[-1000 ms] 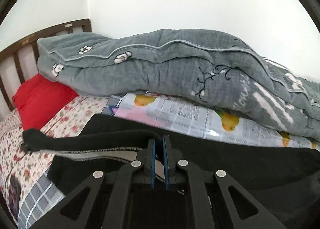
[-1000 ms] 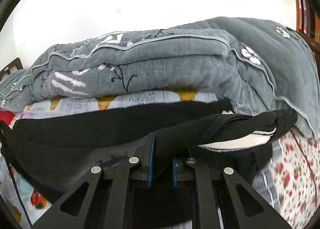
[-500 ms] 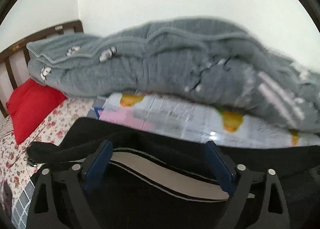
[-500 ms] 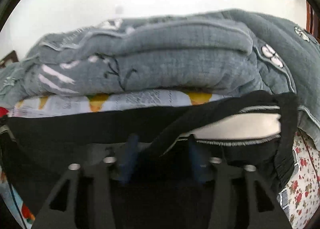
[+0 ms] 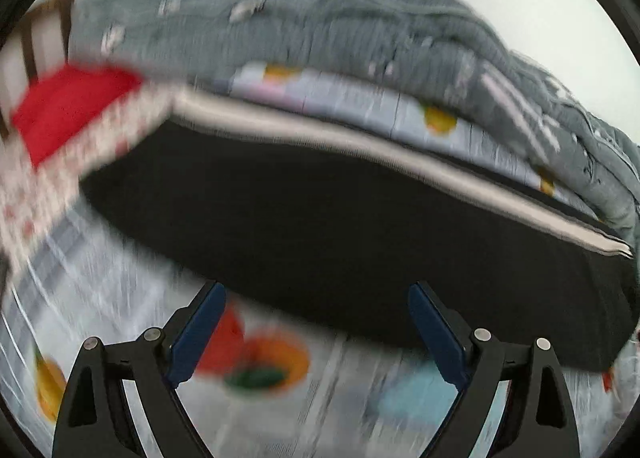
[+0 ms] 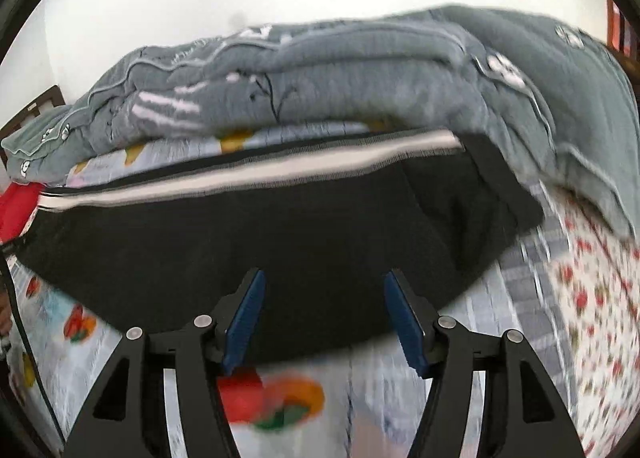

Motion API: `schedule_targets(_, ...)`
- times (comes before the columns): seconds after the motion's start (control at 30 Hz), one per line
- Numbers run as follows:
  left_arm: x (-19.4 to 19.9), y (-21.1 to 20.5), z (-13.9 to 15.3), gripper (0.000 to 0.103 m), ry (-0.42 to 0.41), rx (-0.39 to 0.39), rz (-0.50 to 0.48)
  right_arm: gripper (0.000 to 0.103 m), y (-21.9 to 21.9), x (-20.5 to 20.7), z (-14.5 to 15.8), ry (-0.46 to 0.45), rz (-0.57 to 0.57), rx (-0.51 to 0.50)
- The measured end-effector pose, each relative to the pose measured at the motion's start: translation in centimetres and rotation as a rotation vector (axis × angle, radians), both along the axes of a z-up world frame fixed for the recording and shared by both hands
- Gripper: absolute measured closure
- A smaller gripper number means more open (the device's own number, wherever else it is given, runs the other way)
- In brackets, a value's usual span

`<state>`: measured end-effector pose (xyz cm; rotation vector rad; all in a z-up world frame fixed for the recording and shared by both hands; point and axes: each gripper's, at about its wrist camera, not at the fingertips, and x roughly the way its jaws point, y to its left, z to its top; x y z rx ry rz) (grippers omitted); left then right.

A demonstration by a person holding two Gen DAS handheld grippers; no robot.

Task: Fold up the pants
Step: 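Lift the pants with both grippers, flip them over, and open both grippers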

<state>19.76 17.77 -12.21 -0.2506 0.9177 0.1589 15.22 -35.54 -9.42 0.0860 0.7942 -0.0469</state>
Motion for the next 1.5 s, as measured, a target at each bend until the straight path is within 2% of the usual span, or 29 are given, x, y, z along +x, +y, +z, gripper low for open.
schedule_targets(0.1,-1.7,1.4,-2.4,0.013,0.029,-0.098,0.028,0.041,-1.2,-0.8,-1.9,0.049,-0.023,0.052)
schedule_targets(0.17,-2.3,1.8,-2.6,0.013,-0.011,-0.101,0.028,0.041,-1.9,-0.6,-3.2,0.088,-0.044,0.081)
schedule_targets(0.23,-2.2,1.8,-2.7,0.013,-0.012,-0.091,0.029,0.041,-2.8,-0.2,-4.3,0.124,-0.069,0.136)
schedule_targets(0.37,-0.4,2.6,-2.6,0.014,0.008,-0.117,0.042,0.040,-3.4,0.7,-4.7,0.112,-0.092,0.190)
schedule_targets(0.43,0.5,3.1,-2.6,0.019,0.011,-0.140,0.061,0.040,-3.6,1.8,-4.7,0.113,-0.100,0.222)
schedule_targets(0.5,1.8,3.9,-2.7,0.031,0.019,-0.164,0.097,0.040,-3.9,2.9,-4.9,0.119,-0.126,0.242)
schedule_targets(0.57,2.8,4.6,-2.7,0.036,0.023,-0.182,0.126,0.041,-4.0,4.3,-5.0,0.122,-0.145,0.231)
schedule_targets(0.6,3.3,4.8,-2.7,0.048,0.025,-0.188,0.138,0.047,-4.0,4.9,-5.0,0.126,-0.153,0.222)
schedule_targets(0.63,3.7,5.0,-2.7,0.055,0.032,-0.170,0.156,0.053,-3.9,5.8,-5.1,0.135,-0.170,0.202)
schedule_targets(0.7,4.5,5.0,-2.8,0.078,0.044,-0.155,0.159,0.083,-3.9,6.7,-5.1,0.147,-0.181,0.182)
schedule_targets(0.8,4.5,4.6,-2.1,0.087,0.036,-0.106,0.139,0.095,-3.8,7.0,-4.4,0.124,-0.184,0.162)
schedule_targets(0.93,2.5,4.4,-0.1,0.091,0.000,-0.086,0.111,0.098,-3.4,4.2,-1.4,0.036,-0.166,0.130)
schedule_targets(1.07,-1.0,4.7,0.7,0.091,0.004,-0.109,0.084,0.099,-3.7,0.7,0.0,0.019,-0.169,0.153)
schedule_targets(1.23,-7.2,4.0,0.4,0.091,0.018,-0.085,0.045,0.099,-4.6,-5.3,0.2,0.013,-0.162,0.153)
schedule_targets(1.5,-14.4,2.6,-0.1,0.091,0.015,-0.050,-0.009,0.099,-6.7,-14.3,-1.1,0.015,-0.180,0.164)
